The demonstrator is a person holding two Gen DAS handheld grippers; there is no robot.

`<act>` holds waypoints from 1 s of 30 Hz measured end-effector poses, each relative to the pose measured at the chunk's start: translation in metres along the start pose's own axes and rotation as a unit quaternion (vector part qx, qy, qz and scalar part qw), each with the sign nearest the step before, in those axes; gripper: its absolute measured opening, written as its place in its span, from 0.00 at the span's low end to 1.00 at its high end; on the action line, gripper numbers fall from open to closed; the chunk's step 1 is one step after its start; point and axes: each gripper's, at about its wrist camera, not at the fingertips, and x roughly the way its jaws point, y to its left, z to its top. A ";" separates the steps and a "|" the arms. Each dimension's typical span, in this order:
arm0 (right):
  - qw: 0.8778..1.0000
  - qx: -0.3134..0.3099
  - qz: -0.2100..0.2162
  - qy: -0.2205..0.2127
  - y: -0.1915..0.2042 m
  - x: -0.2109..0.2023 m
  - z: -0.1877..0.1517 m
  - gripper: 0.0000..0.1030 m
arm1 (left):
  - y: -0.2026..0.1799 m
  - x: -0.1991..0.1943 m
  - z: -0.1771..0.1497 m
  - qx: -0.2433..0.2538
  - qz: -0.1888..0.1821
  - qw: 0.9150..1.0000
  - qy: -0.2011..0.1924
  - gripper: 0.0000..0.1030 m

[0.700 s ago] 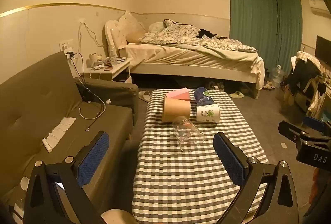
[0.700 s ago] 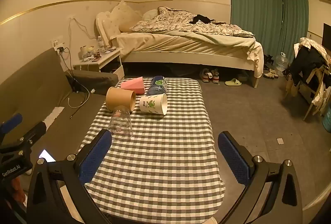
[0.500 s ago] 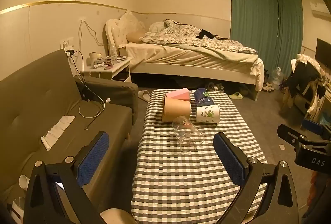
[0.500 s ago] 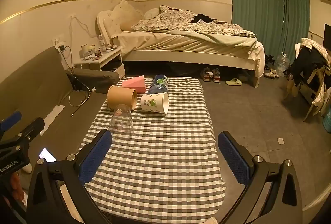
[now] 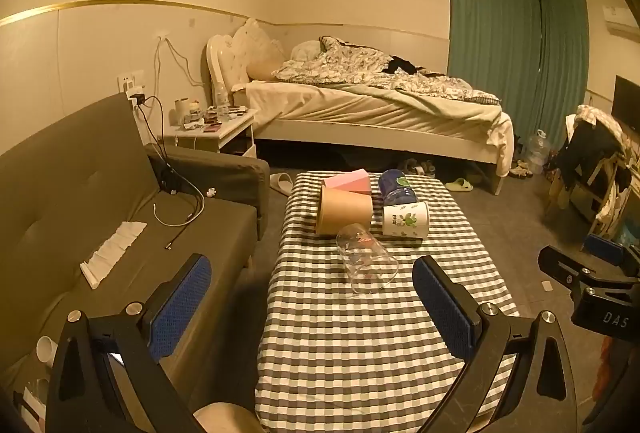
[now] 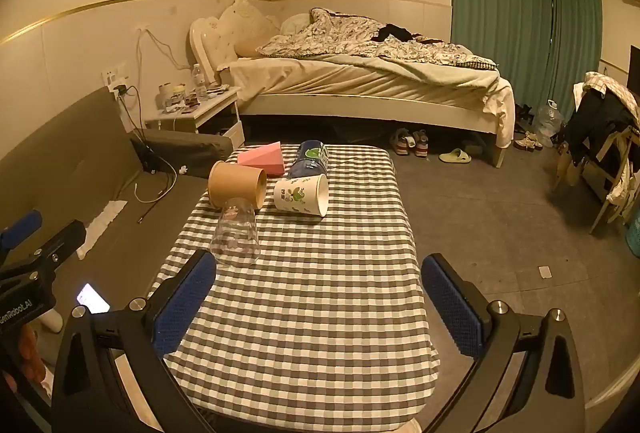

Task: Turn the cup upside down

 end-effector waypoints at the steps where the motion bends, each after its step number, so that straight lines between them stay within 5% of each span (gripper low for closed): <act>1: 1.000 0.000 0.000 0.000 0.000 0.000 0.000 1.00 | 0.000 0.000 0.000 0.000 0.000 1.000 0.000 1.00; 30: 1.000 -0.003 0.013 0.003 0.002 0.000 -0.004 1.00 | 0.001 0.004 -0.002 0.000 0.001 1.000 0.003 1.00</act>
